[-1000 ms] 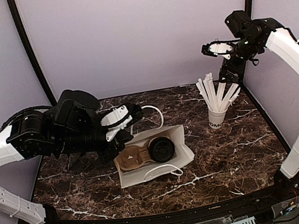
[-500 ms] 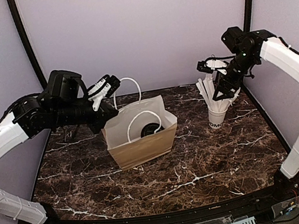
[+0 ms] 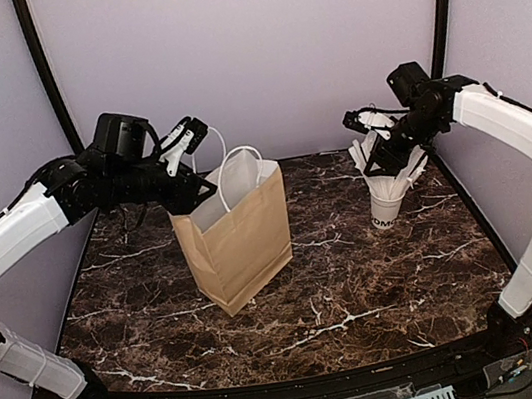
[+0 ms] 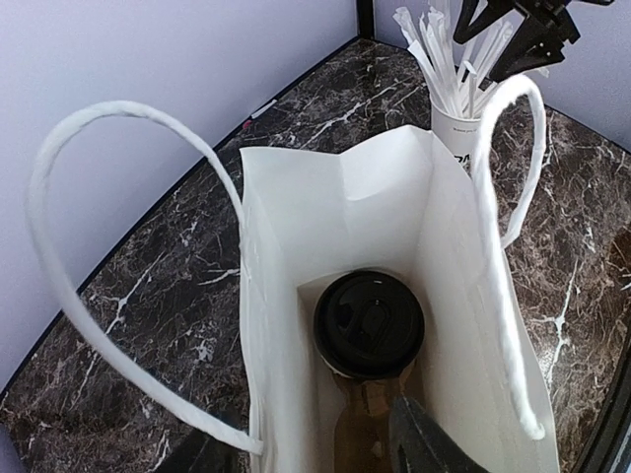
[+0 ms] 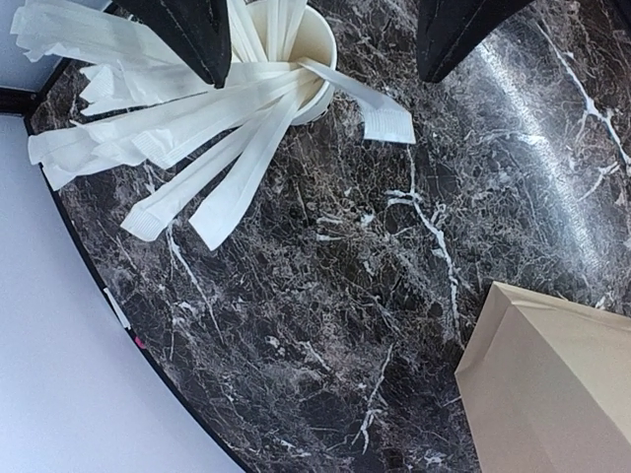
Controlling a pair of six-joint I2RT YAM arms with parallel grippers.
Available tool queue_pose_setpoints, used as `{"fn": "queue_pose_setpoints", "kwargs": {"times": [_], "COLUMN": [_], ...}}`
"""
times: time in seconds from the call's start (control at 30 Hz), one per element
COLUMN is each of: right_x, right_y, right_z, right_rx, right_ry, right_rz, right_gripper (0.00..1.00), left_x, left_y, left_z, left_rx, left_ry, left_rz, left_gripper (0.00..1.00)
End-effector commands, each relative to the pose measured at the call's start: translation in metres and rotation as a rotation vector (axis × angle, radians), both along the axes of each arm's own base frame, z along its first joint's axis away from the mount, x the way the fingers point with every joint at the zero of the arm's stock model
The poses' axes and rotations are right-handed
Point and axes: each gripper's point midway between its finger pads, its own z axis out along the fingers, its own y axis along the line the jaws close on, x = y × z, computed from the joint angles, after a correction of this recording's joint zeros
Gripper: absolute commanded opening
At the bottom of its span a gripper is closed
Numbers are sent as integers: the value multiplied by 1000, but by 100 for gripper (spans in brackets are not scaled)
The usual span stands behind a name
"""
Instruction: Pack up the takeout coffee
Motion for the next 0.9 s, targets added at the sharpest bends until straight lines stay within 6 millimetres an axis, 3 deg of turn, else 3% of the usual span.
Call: {"fn": "queue_pose_setpoints", "kwargs": {"times": [0.0, 0.17, 0.23, 0.37, 0.5, 0.73, 0.87], "right_x": [9, 8, 9, 10, -5, -37, -48], "right_y": [12, 17, 19, 20, 20, 14, 23], "right_z": [-10, -25, -31, -30, 3, 78, 107], "right_rx": [44, 47, 50, 49, 64, 122, 190], "right_ry": [10, 55, 75, 102, 92, -46, -107], "right_rz": [12, 32, 36, 29, 44, 69, 133], "right_gripper": [65, 60, 52, 12, 0, 0, 0], "left_x": [-1, -9, -12, -12, -16, -25, -25], "left_y": [2, 15, 20, 35, 43, 60, 68], "left_z": [38, 56, 62, 72, 77, 85, 87], "left_rx": [-71, -98, -110, -110, -114, -149, -157], "left_ry": [-68, -110, -128, -171, -186, -215, -227], "left_rz": [2, 28, 40, 99, 118, 167, 207], "left_gripper": [58, 61, 62, 64, 64, 65, 66]}}
